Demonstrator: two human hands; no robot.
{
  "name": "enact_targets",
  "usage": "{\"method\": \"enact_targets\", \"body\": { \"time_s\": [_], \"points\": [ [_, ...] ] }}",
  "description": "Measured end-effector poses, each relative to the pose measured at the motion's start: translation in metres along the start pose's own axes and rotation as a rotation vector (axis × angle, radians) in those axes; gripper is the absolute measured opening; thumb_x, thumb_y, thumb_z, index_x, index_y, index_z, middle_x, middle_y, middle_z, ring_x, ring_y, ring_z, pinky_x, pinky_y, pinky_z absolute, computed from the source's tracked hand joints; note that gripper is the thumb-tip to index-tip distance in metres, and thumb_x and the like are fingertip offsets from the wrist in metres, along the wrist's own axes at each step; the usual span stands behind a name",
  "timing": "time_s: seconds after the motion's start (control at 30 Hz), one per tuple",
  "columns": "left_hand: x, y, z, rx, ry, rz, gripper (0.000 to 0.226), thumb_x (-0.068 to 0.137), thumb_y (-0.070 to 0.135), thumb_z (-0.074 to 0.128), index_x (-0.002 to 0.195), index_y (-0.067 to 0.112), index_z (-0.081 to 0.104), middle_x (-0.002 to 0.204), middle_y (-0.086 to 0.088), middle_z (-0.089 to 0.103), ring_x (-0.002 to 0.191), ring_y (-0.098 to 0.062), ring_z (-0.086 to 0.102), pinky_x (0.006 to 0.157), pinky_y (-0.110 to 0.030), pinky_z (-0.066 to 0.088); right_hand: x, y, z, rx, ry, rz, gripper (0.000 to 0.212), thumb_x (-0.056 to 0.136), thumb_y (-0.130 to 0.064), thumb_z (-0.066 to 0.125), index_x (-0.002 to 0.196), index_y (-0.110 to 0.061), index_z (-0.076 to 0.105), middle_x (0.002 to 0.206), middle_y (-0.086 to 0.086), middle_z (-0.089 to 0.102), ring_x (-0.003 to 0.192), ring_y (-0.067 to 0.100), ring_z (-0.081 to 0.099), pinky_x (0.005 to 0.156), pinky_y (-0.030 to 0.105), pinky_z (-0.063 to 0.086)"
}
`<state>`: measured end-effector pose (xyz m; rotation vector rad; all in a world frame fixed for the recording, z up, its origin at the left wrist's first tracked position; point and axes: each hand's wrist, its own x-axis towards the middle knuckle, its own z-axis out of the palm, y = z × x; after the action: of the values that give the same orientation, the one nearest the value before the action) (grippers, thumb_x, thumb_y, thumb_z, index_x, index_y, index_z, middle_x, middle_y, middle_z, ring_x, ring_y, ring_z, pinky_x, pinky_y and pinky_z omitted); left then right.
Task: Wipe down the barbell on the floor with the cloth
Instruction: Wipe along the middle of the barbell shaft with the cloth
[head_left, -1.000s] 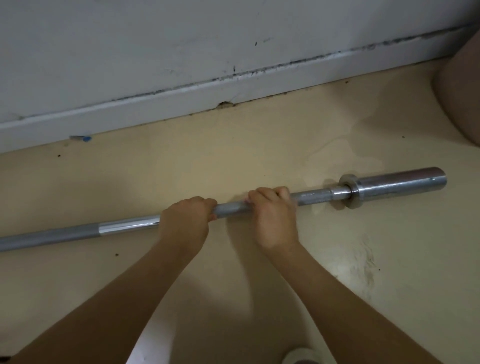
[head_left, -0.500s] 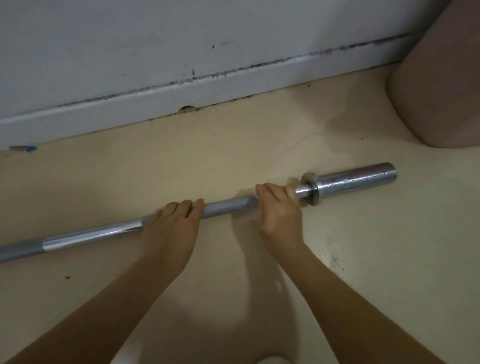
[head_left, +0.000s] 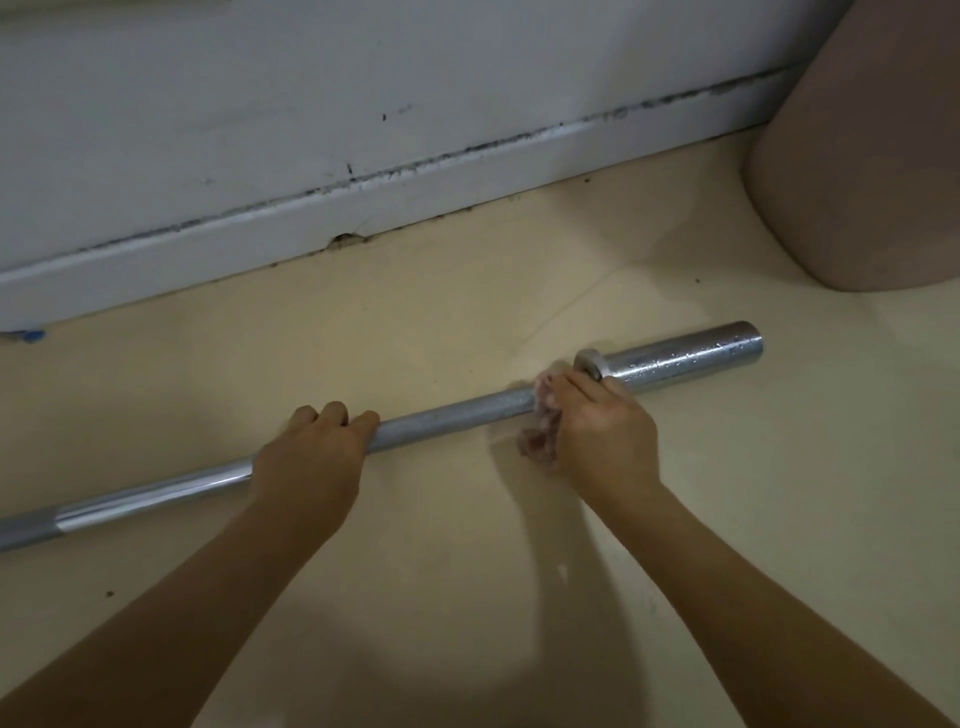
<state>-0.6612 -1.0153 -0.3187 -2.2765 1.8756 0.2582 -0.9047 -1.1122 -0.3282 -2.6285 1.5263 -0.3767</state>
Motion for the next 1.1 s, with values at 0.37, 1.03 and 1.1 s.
{"method": "enact_targets", "body": {
  "time_s": [0.37,1.03,1.1],
  "points": [
    [0.005,-0.004,-0.003,0.014,-0.042,0.019,0.036,0.085,0.01,0.051,0.118,0.025,0.053,0.102,-0.003,0.057,0.092,-0.026,0.051,0.065,-0.037,0.046,-0.004,0.004,-0.013,-0.053,-0.045,-0.05,0.025,0.073,-0.019,0.049,0.082,-0.006,0.069,0.087,0.011,0.069,0.083,0.031,0.064,0.072,0.027,0.046],
    [-0.012,-0.083,-0.007,-0.112,0.024,0.01,0.025,0.085,0.019,0.064,0.109,0.012,0.063,0.098,-0.013,0.068,0.088,-0.036,0.064,0.072,-0.04,0.048,0.03,-0.144,0.031,0.279,-0.367,-0.137,0.054,0.09,-0.019,0.049,0.142,-0.011,0.033,0.143,0.016,0.04,0.115,0.035,0.042,0.094,0.046,0.037],
    [-0.017,-0.089,-0.001,-0.145,0.064,-0.005,0.023,0.085,0.018,0.065,0.107,0.011,0.066,0.098,-0.013,0.07,0.087,-0.035,0.065,0.072,-0.039,0.049,0.033,-0.127,0.039,0.198,-0.267,-0.131,0.035,0.087,-0.03,0.05,0.117,-0.014,0.059,0.117,0.008,0.063,0.097,0.031,0.049,0.08,0.038,0.043]
  ]
}}
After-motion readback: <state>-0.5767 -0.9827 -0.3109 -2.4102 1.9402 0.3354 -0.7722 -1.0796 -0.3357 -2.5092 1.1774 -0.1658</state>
